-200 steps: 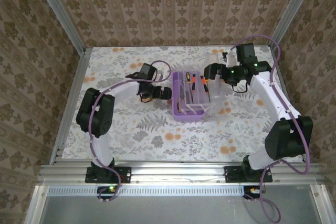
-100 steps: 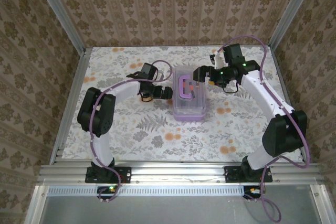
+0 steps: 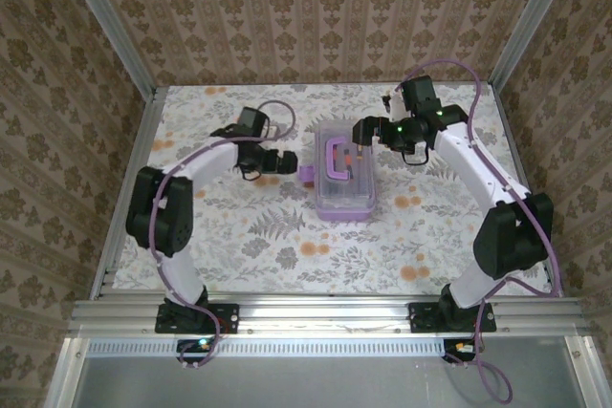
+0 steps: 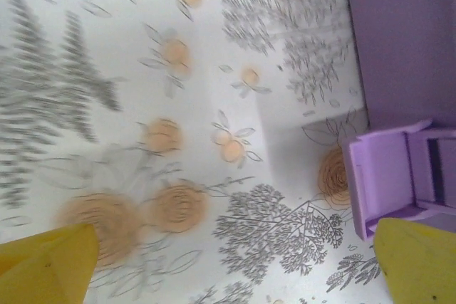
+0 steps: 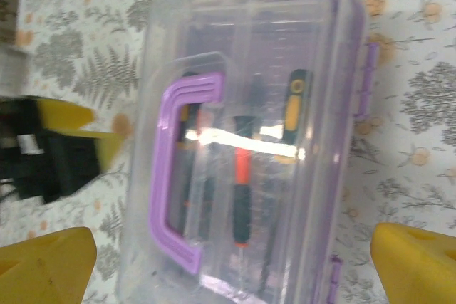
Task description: Pack the tool kit
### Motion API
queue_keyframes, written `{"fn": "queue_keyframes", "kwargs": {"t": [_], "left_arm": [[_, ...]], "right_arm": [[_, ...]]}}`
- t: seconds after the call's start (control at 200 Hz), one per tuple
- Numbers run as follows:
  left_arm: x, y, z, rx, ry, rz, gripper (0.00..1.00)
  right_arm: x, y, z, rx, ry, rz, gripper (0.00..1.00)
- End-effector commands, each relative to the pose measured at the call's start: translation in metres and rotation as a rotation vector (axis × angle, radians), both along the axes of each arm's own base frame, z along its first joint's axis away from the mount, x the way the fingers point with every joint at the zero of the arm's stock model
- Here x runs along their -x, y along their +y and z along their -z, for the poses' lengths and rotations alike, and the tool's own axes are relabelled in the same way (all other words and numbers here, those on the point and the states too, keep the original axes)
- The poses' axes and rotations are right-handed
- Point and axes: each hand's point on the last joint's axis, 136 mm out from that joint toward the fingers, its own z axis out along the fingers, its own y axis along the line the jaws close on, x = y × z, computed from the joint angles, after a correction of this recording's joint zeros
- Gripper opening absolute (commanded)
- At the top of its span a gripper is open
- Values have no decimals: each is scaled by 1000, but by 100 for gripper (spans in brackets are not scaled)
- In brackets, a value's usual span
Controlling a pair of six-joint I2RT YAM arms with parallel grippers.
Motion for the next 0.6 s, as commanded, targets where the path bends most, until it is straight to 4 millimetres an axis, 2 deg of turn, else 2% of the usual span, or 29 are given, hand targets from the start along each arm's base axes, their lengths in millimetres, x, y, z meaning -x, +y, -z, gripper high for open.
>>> {"fn": "queue_keyframes", "kwargs": {"t": [0.0, 0.07, 0.2, 0.295, 0.385, 0.595], "left_arm": [[0, 15, -32, -18, -61, 2, 100], [5, 22, -28, -22, -48, -13, 100], [20, 28, 4, 34, 27, -61, 100], [24, 16, 24, 148, 61, -97, 100], [24, -1, 34, 255, 77, -102, 100], [18, -26, 40, 354, 76, -88, 100]], "right_arm": [[-5, -6, 23, 86, 49, 24, 100], [-8, 1, 31, 89, 57, 10, 100], [-13, 16, 43, 88, 71, -21, 100], [-16, 23, 51, 84, 84, -36, 100], [-16, 26, 56, 82, 97, -45, 100], [-13, 28, 63, 89, 108, -53, 99]]}}
